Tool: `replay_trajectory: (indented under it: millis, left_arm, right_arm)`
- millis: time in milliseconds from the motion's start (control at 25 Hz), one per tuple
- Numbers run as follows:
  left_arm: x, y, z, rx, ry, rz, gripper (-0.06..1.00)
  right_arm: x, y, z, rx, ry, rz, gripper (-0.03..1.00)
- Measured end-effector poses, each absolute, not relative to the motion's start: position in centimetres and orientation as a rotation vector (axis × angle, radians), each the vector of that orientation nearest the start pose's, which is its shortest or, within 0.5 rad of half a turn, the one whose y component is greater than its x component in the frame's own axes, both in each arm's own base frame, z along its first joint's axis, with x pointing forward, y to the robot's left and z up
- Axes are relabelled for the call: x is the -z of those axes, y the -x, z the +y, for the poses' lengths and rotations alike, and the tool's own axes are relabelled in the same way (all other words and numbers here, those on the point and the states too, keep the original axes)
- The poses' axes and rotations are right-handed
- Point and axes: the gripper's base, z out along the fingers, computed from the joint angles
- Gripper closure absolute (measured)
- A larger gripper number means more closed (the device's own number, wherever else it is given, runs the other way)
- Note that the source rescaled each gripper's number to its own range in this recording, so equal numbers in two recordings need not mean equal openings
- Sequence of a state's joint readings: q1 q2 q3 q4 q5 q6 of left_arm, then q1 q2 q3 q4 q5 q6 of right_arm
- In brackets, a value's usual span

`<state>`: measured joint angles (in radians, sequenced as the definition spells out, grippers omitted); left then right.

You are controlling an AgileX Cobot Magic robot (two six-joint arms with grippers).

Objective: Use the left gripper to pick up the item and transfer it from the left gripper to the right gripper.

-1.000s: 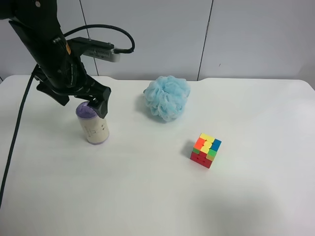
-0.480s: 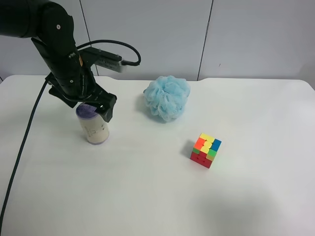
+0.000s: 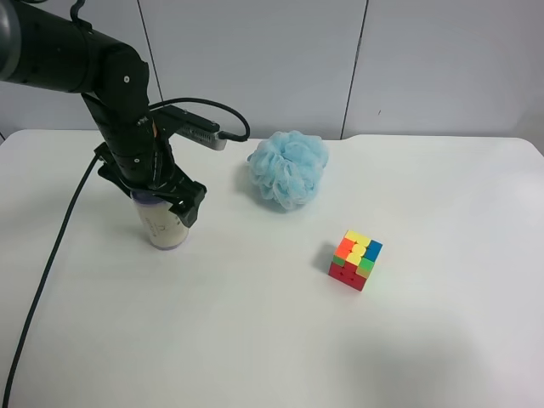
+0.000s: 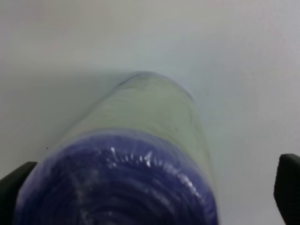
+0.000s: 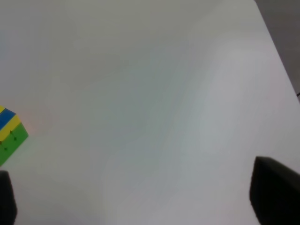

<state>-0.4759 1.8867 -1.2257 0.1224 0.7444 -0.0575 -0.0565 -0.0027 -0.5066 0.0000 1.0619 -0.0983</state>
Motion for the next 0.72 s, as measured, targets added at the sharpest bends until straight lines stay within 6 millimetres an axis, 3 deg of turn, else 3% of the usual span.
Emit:
replay_trajectory:
  millis: [80, 160, 360, 720]
  left_arm:
    - [-17.06, -33.34, -16.34, -0.034, -0.711, 2.785, 0.06]
    - [-16.91, -33.39, -16.37, -0.035, -0.713, 2.786, 0.26]
    - [-16.80, -33.43, -16.35, -0.043, -0.723, 2.784, 0.94]
    - [-17.24, -33.32, -16.29, -0.046, -0.756, 2.771, 0.94]
  right_arm:
    - [-27.90, 0.61, 0.03, 0.097, 0.043, 2.037, -0.03]
    - [-27.90, 0.61, 0.03, 0.097, 0.043, 2.037, -0.03]
    - [-27.90, 0.61, 0.03, 0.097, 0.043, 2.037, -0.03]
    - [-27.90, 0.61, 0.03, 0.097, 0.043, 2.037, -0.03]
